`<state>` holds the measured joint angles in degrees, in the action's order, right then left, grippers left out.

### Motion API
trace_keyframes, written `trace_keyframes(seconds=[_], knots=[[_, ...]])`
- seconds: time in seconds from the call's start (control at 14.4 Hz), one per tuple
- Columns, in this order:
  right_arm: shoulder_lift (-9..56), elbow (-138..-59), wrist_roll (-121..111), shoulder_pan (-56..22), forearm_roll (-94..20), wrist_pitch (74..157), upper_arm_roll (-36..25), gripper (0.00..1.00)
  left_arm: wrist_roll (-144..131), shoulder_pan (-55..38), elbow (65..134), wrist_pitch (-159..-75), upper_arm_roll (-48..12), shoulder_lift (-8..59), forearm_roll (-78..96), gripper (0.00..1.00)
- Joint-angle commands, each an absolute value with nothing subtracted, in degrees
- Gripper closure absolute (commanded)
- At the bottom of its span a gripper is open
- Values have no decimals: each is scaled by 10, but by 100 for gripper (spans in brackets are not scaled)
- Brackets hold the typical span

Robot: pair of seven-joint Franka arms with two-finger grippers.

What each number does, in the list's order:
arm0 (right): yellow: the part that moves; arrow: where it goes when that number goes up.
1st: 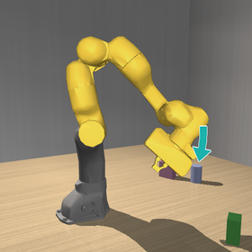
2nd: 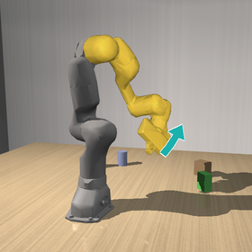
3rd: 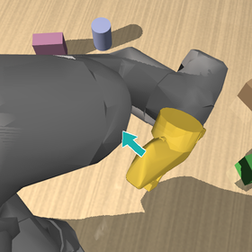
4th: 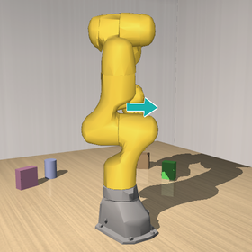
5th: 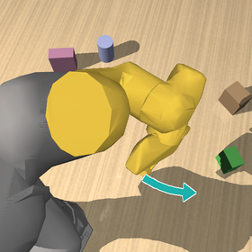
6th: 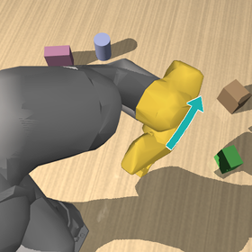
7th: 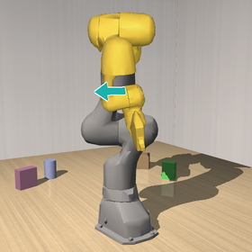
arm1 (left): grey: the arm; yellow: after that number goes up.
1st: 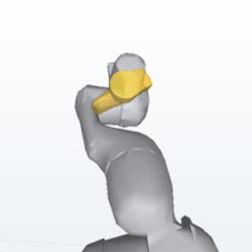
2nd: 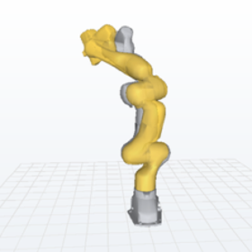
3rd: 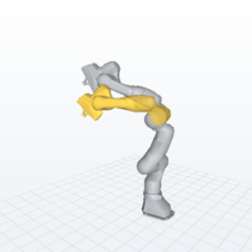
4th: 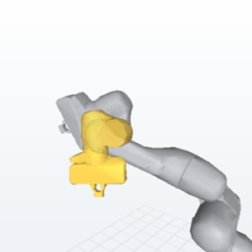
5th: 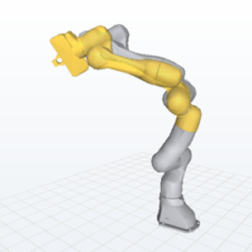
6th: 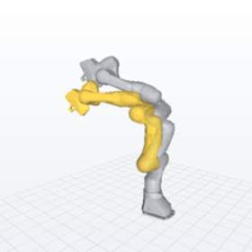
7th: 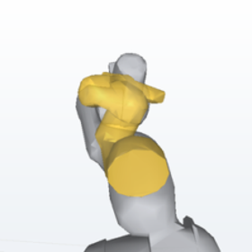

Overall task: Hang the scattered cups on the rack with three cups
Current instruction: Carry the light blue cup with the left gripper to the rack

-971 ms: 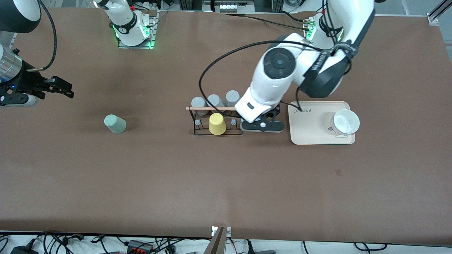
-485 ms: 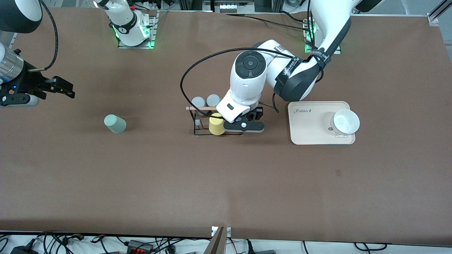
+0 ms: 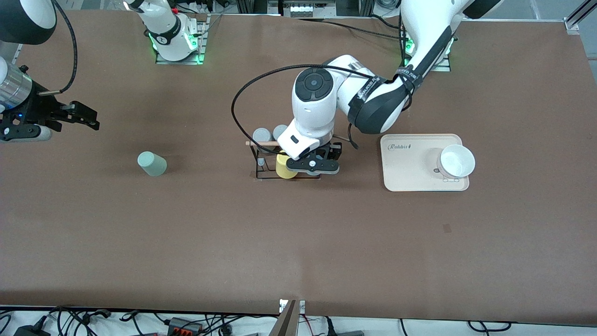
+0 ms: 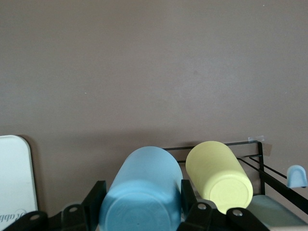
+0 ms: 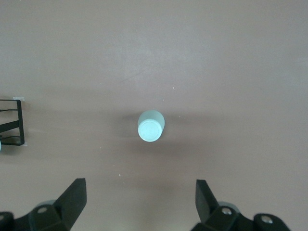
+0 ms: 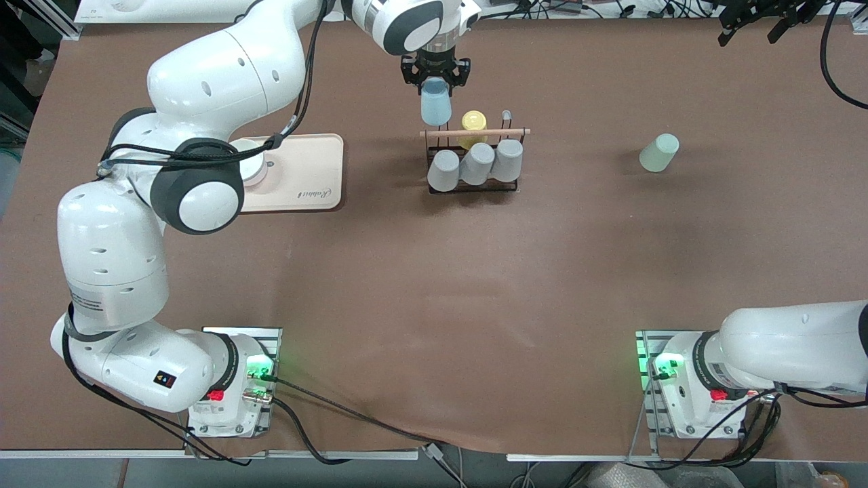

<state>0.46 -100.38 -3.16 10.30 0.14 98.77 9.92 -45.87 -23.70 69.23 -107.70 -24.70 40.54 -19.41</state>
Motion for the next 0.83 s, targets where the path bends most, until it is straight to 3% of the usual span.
trace_keyframes(seconds=[0.0, 0.76], knots=[[10, -992, -33, 100, -6, 977, 100, 0, -462, -241, 693, -1092, -243, 407, -207, 90], [10, -992, -33, 100, -6, 977, 100, 0, -454, -250, 709, -1096, -244, 433, -214, 90]])
